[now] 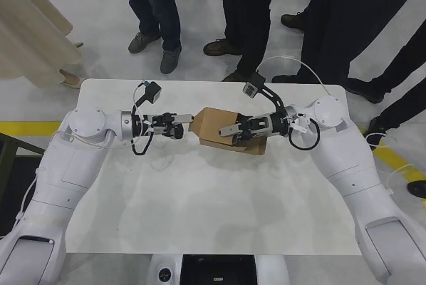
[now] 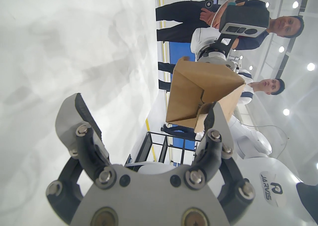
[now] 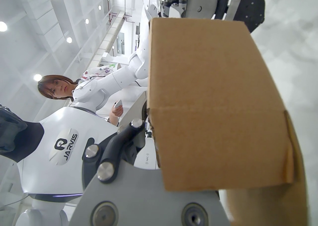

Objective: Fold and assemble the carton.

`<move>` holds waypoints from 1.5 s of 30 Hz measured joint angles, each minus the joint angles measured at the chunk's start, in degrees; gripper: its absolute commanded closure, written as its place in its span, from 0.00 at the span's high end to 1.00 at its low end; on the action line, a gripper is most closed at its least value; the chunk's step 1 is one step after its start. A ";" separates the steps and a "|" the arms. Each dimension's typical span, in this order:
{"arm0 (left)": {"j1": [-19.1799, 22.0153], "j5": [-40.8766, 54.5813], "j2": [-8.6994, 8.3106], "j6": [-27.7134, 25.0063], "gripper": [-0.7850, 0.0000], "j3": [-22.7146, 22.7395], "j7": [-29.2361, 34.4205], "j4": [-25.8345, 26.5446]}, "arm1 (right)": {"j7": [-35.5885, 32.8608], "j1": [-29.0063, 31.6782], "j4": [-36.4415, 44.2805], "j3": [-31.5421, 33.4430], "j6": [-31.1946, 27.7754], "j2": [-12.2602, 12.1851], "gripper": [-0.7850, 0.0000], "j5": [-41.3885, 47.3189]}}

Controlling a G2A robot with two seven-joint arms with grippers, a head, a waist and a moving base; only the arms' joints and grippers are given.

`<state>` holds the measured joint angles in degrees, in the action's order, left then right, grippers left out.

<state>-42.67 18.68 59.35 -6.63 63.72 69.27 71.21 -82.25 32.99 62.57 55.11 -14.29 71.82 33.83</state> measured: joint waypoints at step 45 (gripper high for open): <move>1.96 7.41 2.23 -3.82 1.00 -6.01 4.57 -0.68 | -2.26 -0.20 -0.51 0.02 -1.62 1.10 0.00 3.97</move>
<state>-40.71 26.09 61.58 -10.45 57.71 73.84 70.54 -84.51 32.78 62.06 55.13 -15.90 72.92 37.80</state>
